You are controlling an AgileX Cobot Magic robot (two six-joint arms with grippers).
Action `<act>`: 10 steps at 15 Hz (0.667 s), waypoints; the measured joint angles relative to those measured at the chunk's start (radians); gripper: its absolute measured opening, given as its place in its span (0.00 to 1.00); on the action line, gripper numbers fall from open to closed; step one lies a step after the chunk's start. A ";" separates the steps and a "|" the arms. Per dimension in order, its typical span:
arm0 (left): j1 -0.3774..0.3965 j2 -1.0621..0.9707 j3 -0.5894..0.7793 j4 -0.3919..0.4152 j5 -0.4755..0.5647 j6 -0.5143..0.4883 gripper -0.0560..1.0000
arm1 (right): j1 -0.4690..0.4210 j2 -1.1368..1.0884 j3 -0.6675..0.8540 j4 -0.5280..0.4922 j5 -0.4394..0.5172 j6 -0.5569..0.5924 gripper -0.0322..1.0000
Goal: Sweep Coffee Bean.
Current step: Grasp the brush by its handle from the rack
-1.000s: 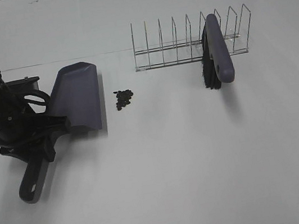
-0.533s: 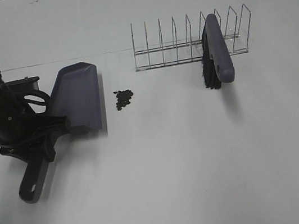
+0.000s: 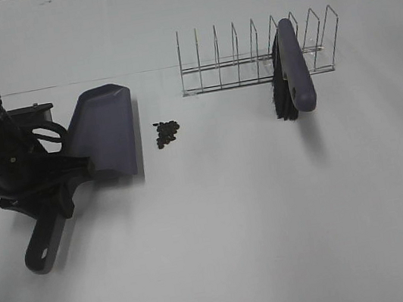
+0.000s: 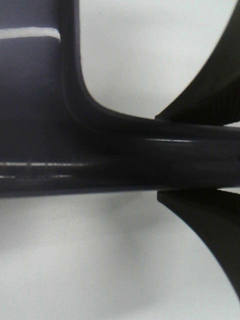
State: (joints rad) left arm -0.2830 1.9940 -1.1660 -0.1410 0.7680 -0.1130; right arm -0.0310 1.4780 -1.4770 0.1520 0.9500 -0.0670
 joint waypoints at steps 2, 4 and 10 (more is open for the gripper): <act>0.000 0.000 0.000 0.004 0.000 0.000 0.38 | 0.024 0.232 -0.241 -0.005 0.120 0.003 0.69; 0.000 0.000 0.000 0.005 0.000 0.000 0.38 | 0.096 0.355 -0.384 -0.095 0.182 0.050 0.69; 0.000 0.000 0.000 0.006 -0.013 0.000 0.38 | 0.231 0.684 -0.711 -0.215 0.266 0.197 0.68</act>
State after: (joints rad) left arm -0.2830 1.9940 -1.1660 -0.1350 0.7550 -0.1130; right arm 0.2000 2.1620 -2.1880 -0.0630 1.2160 0.1300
